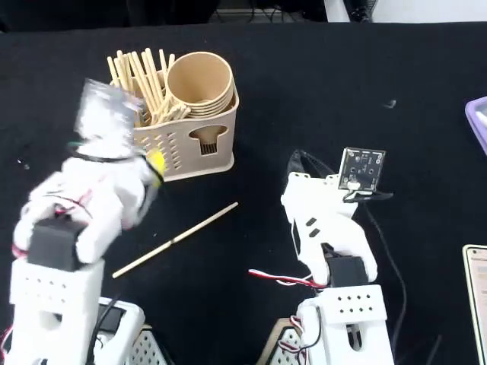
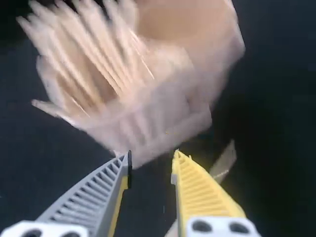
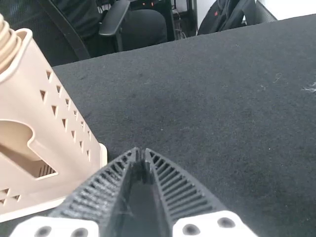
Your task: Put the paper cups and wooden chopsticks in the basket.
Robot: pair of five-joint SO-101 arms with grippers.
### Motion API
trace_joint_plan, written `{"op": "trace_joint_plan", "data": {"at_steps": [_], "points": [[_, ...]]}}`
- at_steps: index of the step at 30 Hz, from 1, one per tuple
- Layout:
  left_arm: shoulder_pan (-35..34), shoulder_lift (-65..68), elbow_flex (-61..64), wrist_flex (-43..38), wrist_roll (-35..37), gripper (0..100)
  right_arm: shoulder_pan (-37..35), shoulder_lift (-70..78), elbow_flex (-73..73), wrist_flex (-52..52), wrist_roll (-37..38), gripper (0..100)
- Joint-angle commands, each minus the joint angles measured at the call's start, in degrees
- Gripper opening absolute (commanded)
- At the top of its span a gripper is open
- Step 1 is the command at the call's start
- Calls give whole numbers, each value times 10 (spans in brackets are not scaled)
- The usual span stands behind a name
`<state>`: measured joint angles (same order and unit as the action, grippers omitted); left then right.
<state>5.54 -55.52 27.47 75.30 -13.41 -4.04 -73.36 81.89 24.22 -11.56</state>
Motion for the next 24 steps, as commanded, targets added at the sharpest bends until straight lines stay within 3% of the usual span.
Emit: {"op": "trace_joint_plan", "data": {"at_steps": [1,5,14,24], "points": [[20,30,86,79,-84,154,-5,-9,-11,-15,8,12],[17,85,194,41,-119,190,-5,-9,-11,-14,8,12],[22,157,335,-166,-120,188,-5,-9,-11,-14,8,12],[18,293,334,-194,-169,188,-5,-9,-11,-14,9,12]]}}
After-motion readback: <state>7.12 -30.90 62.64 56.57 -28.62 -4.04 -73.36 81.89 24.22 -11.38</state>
